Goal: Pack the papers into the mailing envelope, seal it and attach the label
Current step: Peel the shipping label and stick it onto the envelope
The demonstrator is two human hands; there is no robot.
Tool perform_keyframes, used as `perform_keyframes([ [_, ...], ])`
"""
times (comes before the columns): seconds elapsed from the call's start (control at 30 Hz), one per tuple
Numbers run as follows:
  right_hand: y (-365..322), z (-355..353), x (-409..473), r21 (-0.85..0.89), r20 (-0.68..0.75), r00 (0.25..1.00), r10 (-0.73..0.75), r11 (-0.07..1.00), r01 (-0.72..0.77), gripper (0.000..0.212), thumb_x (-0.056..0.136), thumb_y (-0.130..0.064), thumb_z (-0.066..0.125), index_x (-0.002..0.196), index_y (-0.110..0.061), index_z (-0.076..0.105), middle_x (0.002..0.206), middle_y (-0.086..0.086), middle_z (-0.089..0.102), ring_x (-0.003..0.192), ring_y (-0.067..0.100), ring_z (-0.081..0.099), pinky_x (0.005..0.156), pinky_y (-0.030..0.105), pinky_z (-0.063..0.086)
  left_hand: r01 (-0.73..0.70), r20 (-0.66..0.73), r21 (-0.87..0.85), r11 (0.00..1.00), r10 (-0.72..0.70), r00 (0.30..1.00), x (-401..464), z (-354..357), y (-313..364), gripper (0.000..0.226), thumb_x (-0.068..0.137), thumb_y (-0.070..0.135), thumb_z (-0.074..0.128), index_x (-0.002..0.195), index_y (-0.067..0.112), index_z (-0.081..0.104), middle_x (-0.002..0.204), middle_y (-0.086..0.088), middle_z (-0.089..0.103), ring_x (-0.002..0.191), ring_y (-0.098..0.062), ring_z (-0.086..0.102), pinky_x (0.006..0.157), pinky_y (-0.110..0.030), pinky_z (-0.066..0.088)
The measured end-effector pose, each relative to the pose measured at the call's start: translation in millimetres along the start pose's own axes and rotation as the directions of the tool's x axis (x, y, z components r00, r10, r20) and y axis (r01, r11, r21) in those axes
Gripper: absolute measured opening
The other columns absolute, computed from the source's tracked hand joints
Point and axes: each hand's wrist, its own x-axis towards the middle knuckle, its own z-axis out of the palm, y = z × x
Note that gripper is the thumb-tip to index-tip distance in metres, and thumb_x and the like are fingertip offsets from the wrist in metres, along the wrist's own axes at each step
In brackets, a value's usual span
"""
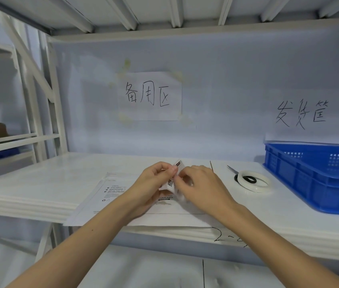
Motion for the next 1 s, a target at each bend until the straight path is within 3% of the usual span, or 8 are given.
perform_keyframes([
  [0.17,3.1,1.3,-0.1,0.175,0.079,0.996,0.046,0.983,-0.059,0.038,0.085,-0.058,0.049,0.102,-0.028,0.064,0.093,-0.012,0.067,0.087,0.010,0.061,0.080,0.035,0.053,0.029,0.029,0.002,1.000,-0.029,0.999,-0.4,-2.1,0.4,0.033,0.090,0.041,0.067,0.099,0.010,0.059,0.097,-0.013,0.062,0.090,-0.026,0.055,0.092,-0.047,0.050],
  [0.3,2.8,1.1,-2.5,0.224,0.090,0.996,0.024,0.974,-0.043,0.037,0.081,-0.061,0.052,0.105,-0.035,0.060,0.099,-0.012,0.068,0.091,0.008,0.061,0.083,0.035,0.053,0.020,0.021,-0.027,0.999,-0.019,1.000,-1.4,-2.6,-0.4,0.021,0.093,0.032,0.062,0.092,0.011,0.059,0.091,-0.009,0.067,0.084,-0.022,0.064,0.076,-0.033,0.055],
  [0.4,2.2,0.6,-3.3,0.246,0.091,0.995,0.030,0.968,-0.051,0.038,0.076,-0.066,0.051,0.103,-0.038,0.056,0.098,-0.011,0.068,0.092,0.008,0.062,0.083,0.036,0.054,-0.005,0.009,-0.050,0.999,0.006,1.000,-1.9,-1.6,-1.2,0.018,0.097,0.027,0.058,0.091,0.010,0.060,0.087,-0.007,0.066,0.081,-0.021,0.066,0.073,-0.030,0.055],
  [0.5,3.1,1.1,-2.6,0.273,0.067,0.998,0.013,0.961,-0.031,0.024,0.082,-0.054,0.055,0.089,-0.032,0.051,0.080,-0.005,0.068,0.081,0.015,0.064,0.075,0.039,0.055,-0.033,-0.016,-0.026,0.999,0.033,0.999,-1.7,-0.2,-1.4,0.019,0.098,0.024,0.056,0.093,0.006,0.061,0.090,-0.009,0.070,0.086,-0.022,0.070,0.077,-0.031,0.056],
  [0.6,3.7,1.9,-1.4,0.309,0.052,0.999,0.003,0.951,-0.019,0.027,0.084,-0.049,0.059,0.079,-0.024,0.052,0.072,-0.004,0.066,0.075,0.018,0.063,0.073,0.039,0.054,-0.058,-0.045,-0.002,0.998,0.058,0.997,-0.5,0.4,-2.1,0.021,0.099,0.024,0.056,0.094,0.004,0.061,0.092,-0.015,0.068,0.086,-0.024,0.069,0.076,-0.029,0.056],
  [0.8,4.4,1.2,-1.5,0.353,0.133,0.991,-0.017,0.935,-0.031,0.018,0.085,-0.043,0.067,0.080,-0.027,0.061,0.084,-0.006,0.070,0.080,0.012,0.066,0.076,0.029,0.050,-0.055,0.052,-0.007,0.998,0.055,0.997,-3.9,-4.5,0.4,0.014,0.085,0.018,0.069,0.089,0.009,0.058,0.079,-0.005,0.064,0.075,-0.016,0.063,0.073,-0.026,0.053],
  [1.0,6.3,-3.1,-2.1,0.362,0.165,0.986,-0.018,0.931,-0.043,0.017,0.080,-0.040,0.074,0.086,-0.027,0.065,0.089,-0.007,0.070,0.083,0.011,0.065,0.064,0.017,0.043,-0.031,0.122,-0.021,0.999,0.033,0.992,-5.1,-9.0,0.1,0.014,0.080,0.003,0.069,0.088,0.009,0.060,0.084,-0.008,0.064,0.076,-0.018,0.064,0.075,-0.025,0.054],
])
